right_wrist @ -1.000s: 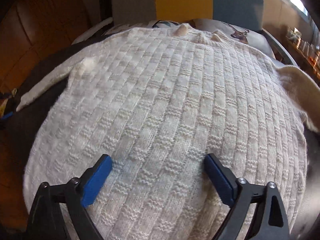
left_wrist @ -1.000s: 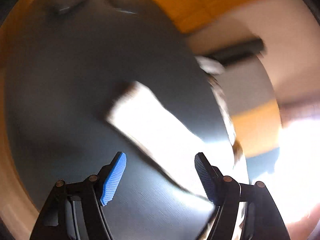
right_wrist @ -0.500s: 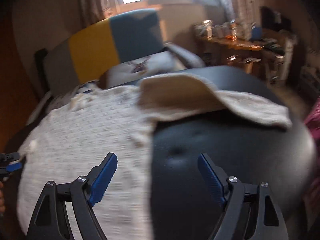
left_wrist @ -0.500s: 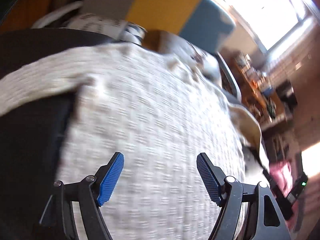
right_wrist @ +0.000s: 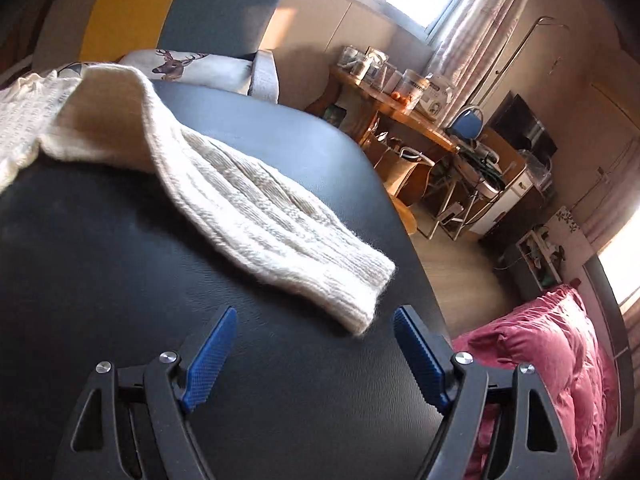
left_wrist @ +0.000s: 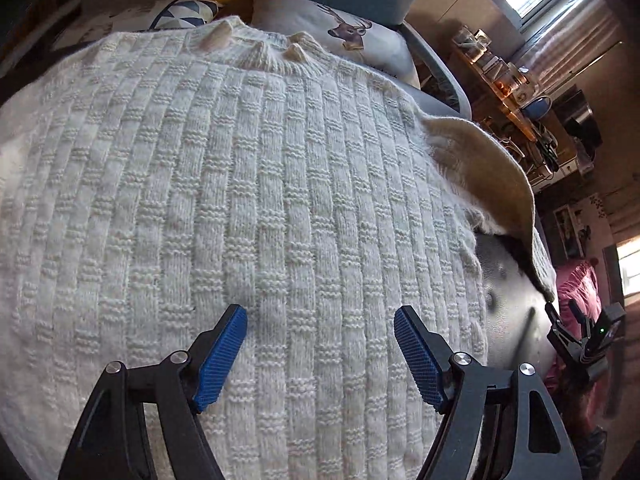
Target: Fold clothes
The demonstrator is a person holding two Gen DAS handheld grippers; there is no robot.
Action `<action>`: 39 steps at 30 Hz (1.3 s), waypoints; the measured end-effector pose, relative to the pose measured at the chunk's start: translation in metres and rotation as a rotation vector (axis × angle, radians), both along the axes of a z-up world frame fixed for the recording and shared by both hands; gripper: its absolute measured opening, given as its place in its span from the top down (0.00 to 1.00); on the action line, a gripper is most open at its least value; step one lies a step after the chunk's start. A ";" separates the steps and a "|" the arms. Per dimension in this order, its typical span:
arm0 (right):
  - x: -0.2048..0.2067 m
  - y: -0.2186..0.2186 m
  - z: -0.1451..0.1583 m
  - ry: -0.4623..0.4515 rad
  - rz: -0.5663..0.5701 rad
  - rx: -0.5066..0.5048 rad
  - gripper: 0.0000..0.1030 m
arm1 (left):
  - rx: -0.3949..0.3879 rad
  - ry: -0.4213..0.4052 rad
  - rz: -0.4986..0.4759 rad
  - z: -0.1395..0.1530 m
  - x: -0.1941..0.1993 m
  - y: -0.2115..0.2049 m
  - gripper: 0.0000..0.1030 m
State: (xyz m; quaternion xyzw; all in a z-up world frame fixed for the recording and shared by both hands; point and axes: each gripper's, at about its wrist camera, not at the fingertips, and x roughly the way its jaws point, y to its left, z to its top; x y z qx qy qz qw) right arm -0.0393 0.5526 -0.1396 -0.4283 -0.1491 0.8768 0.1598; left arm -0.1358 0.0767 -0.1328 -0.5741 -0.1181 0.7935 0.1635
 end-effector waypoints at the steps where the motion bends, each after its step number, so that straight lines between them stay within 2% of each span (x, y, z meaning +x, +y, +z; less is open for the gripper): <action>1: -0.003 0.006 -0.002 -0.001 0.011 -0.018 0.20 | 0.002 0.000 -0.003 0.001 -0.001 0.002 0.25; 4: -0.010 0.022 -0.007 -0.008 0.046 -0.083 0.22 | -0.006 -0.017 -0.006 -0.002 -0.009 0.006 0.24; 5: -0.013 0.027 -0.006 -0.018 0.049 -0.116 0.31 | -0.008 -0.019 -0.007 -0.003 -0.009 0.006 0.23; 6: -0.017 0.032 -0.005 -0.030 0.048 -0.148 0.48 | -0.007 -0.017 -0.005 -0.003 -0.010 0.006 0.23; 7: -0.021 0.036 -0.003 -0.043 0.047 -0.181 0.58 | -0.005 -0.017 -0.004 -0.003 -0.010 0.006 0.22; 8: -0.025 0.038 -0.002 -0.059 0.039 -0.191 0.85 | -0.005 -0.011 0.005 -0.003 -0.011 0.007 0.21; 9: -0.028 0.039 -0.001 -0.078 0.026 -0.188 0.92 | -0.006 -0.008 0.008 -0.003 -0.010 0.007 0.21; 13: -0.037 0.051 0.020 -0.094 0.008 -0.273 0.93 | 0.006 -0.007 -0.009 0.000 -0.011 0.009 0.21; 16: -0.052 0.073 0.052 -0.070 -0.033 -0.346 0.93 | 0.041 0.017 -0.081 0.008 -0.018 0.023 0.21; 19: -0.068 0.095 0.084 -0.046 -0.073 -0.419 0.93 | 0.007 0.098 -0.180 0.023 -0.026 0.051 0.20; 21: -0.086 0.121 0.091 -0.040 -0.144 -0.457 0.93 | -0.012 0.145 -0.253 0.031 -0.033 0.074 0.20; 22: -0.094 0.134 0.088 -0.029 -0.194 -0.482 0.93 | -0.021 0.161 -0.284 0.033 -0.037 0.086 0.20; 23: -0.102 0.148 0.085 -0.019 -0.244 -0.507 0.89 | -0.034 0.174 -0.301 0.034 -0.041 0.095 0.20; 24: -0.110 0.162 0.082 -0.009 -0.293 -0.532 0.80 | -0.048 0.186 -0.317 0.034 -0.045 0.105 0.20; 25: -0.118 0.175 0.079 0.002 -0.344 -0.557 0.77 | -0.058 0.190 -0.323 0.034 -0.050 0.113 0.20; 27: -0.123 0.194 0.072 0.036 -0.407 -0.627 0.76 | -0.065 0.194 -0.339 0.032 -0.059 0.124 0.20; 30: -0.095 0.196 0.061 0.132 -0.379 -0.800 0.76 | -0.081 0.236 -0.344 0.034 -0.072 0.134 0.20; 33: -0.066 0.198 0.039 0.173 -0.344 -0.979 0.73 | -0.096 0.246 -0.344 0.029 -0.083 0.142 0.20; 36: -0.056 0.206 0.009 0.164 -0.347 -1.163 0.71 | -0.105 0.251 -0.352 0.022 -0.087 0.152 0.20; 39: -0.057 0.201 -0.013 0.154 -0.363 -1.264 0.70 | -0.136 0.261 -0.341 0.014 -0.093 0.162 0.19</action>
